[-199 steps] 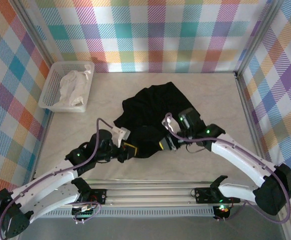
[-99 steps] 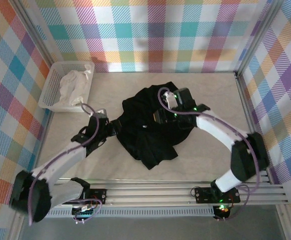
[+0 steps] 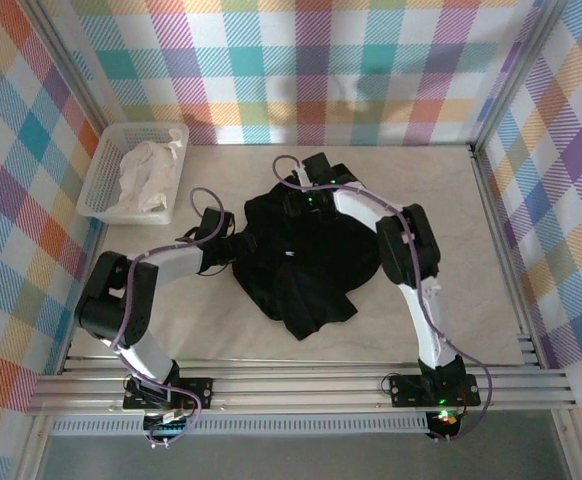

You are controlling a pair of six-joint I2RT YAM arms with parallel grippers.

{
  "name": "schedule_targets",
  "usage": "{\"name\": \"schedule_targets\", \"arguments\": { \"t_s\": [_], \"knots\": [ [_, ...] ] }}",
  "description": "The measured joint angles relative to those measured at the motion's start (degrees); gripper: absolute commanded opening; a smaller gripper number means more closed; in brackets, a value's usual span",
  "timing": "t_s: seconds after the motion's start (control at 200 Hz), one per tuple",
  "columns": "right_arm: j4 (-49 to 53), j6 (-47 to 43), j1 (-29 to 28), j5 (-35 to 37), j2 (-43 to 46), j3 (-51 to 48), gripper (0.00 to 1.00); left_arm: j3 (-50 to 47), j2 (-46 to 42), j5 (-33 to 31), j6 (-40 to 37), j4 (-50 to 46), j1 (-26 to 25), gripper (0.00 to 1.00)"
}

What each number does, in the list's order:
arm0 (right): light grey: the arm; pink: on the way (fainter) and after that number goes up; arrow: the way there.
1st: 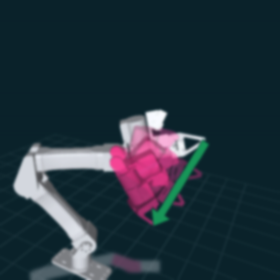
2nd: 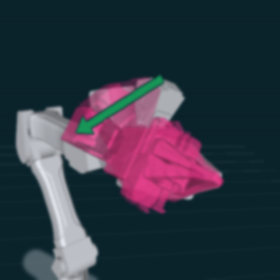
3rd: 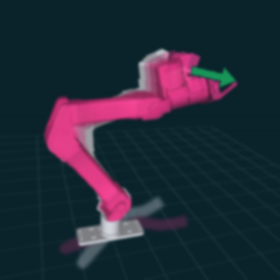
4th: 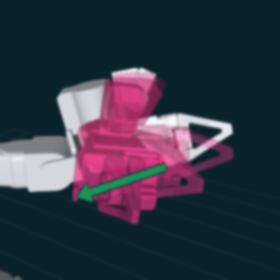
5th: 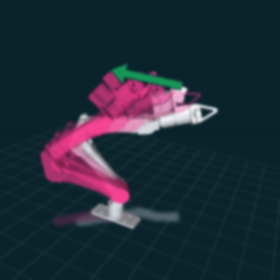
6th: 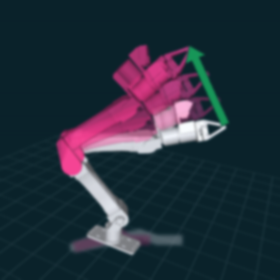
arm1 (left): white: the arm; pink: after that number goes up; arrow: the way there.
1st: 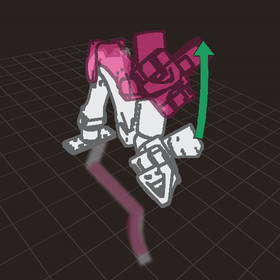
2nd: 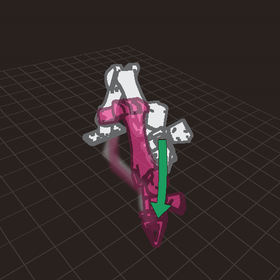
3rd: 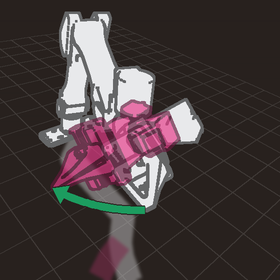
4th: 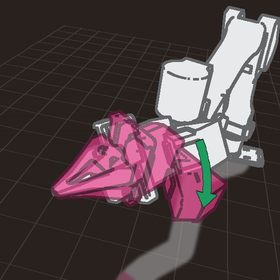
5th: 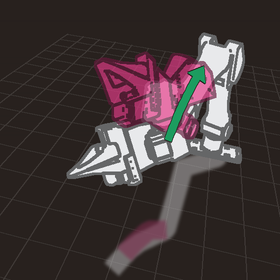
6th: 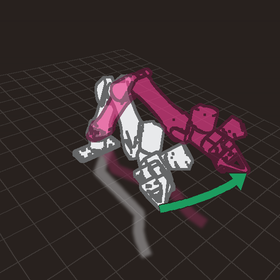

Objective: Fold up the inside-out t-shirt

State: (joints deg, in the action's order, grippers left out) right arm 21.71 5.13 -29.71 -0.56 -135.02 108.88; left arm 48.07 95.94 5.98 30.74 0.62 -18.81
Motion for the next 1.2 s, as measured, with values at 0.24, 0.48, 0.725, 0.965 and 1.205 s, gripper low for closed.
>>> {"name": "schedule_targets", "arguments": {
  "t_s": [0.24, 0.48, 0.725, 0.965, 1.205],
  "knots": [
    [1.95, -2.08, 1.22, 0.57, -0.90, 2.56, 0.00, -0.96, -1.88, 1.77, -0.63, 6.01, 0.72, 0.00],
    [-5.90, -4.72, 6.43, -3.93, 34.40, -14.91, 0.00, 2.62, -24.04, 3.50, -3.58, 11.15, 1.64, 0.00],
    [-20.76, -5.25, 8.11, -2.12, 74.77, -43.56, 0.33, 0.04, -46.25, 7.15, -5.29, 18.56, 1.66, 0.00],
    [-21.00, -1.62, 7.30, -2.08, 83.36, -76.52, 0.60, -15.26, -49.57, 9.66, -5.03, 16.87, 1.60, 0.00],
    [-22.16, -1.73, -0.42, -7.48, 76.48, -74.42, 0.65, -21.11, -51.71, 10.75, -4.81, 10.38, 1.60, 0.00]
  ]
}}
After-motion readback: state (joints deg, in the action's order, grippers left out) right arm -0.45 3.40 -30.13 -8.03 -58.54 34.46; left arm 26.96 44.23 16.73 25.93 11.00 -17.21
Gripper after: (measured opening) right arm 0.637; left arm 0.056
